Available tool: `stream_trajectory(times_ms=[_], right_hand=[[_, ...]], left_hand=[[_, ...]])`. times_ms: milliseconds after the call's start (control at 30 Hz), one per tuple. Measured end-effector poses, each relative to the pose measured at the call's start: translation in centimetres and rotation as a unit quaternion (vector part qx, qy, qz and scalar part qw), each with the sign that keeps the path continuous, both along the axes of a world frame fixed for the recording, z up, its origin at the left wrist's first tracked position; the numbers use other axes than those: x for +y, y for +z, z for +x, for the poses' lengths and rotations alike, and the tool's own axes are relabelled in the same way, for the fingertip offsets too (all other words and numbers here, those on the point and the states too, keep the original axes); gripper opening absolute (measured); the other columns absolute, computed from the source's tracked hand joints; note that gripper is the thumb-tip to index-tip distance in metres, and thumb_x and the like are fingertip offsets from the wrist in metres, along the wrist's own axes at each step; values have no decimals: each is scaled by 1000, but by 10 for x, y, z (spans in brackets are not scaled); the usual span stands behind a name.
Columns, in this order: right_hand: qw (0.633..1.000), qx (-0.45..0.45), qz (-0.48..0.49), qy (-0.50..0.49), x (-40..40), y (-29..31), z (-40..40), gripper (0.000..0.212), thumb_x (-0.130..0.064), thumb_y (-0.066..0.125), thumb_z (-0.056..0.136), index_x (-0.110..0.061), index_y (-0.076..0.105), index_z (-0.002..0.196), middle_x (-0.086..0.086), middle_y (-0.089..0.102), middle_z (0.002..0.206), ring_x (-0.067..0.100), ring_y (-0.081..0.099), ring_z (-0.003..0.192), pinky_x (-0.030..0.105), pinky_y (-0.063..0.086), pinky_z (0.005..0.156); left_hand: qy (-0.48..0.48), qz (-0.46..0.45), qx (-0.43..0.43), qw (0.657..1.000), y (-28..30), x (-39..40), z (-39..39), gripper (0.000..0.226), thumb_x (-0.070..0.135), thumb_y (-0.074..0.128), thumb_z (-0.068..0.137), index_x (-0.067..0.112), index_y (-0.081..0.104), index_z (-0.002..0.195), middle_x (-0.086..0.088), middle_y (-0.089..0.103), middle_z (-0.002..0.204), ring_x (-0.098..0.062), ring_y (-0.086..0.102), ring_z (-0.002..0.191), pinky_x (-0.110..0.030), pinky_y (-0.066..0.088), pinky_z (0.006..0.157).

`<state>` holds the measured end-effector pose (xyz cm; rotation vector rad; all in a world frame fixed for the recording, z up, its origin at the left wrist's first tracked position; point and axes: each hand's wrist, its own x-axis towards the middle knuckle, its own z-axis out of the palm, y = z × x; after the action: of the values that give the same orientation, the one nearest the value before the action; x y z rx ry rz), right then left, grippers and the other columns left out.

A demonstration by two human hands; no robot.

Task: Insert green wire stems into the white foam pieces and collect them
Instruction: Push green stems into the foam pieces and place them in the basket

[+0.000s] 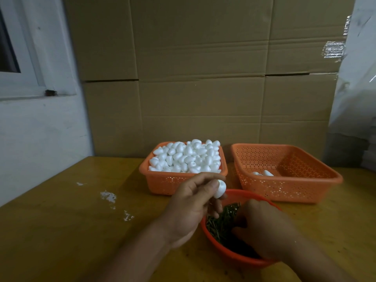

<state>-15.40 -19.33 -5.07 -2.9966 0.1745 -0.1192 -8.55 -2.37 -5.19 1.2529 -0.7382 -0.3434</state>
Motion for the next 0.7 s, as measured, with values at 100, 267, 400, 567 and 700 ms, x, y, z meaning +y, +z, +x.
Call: stream_trajectory(times_ms=[100, 267, 400, 567, 700], right_hand=[[1000, -6, 7, -4, -1, -1, 1, 16, -44, 65, 87, -30, 71, 94, -11, 68, 88, 9, 65, 83, 28, 56, 71], [998, -26, 50, -13, -2, -1, 0, 10, -38, 69, 83, -30, 68, 88, -12, 67, 87, 8, 65, 81, 30, 57, 73], [994, -62, 90, -24, -2, 3, -2, 8, -34, 72, 80, -28, 68, 82, -9, 66, 80, 7, 63, 74, 32, 57, 71], [987, -106, 121, -11, -1, 5, -6, 3, -29, 72, 82, -28, 69, 83, -9, 68, 81, 6, 64, 73, 33, 57, 71], [982, -133, 127, 35, -5, 8, -9, 17, -27, 68, 90, -34, 76, 103, -16, 73, 93, 0, 64, 79, 15, 49, 67]], left_hand=[[-18, -16, 40, 999, 1, 0, -2, 24, 29, 57, 93, 13, 59, 112, -11, 62, 82, -18, 55, 65, -28, 42, 59], [-1, -4, 78, 997, 0, 0, 0, 24, 36, 58, 90, 14, 57, 101, -6, 55, 74, -16, 49, 57, -25, 36, 52], [7, -4, 102, 995, -2, 1, 3, 29, 42, 58, 89, 15, 62, 98, -5, 52, 70, -13, 45, 53, -24, 31, 50], [12, 1, 105, 994, -3, 2, 4, 36, 46, 56, 91, 12, 68, 96, -4, 50, 64, -12, 42, 49, -23, 28, 47], [5, 1, 108, 994, -2, 3, 3, 39, 48, 54, 92, 12, 72, 91, -4, 48, 61, -10, 39, 45, -22, 26, 44]])
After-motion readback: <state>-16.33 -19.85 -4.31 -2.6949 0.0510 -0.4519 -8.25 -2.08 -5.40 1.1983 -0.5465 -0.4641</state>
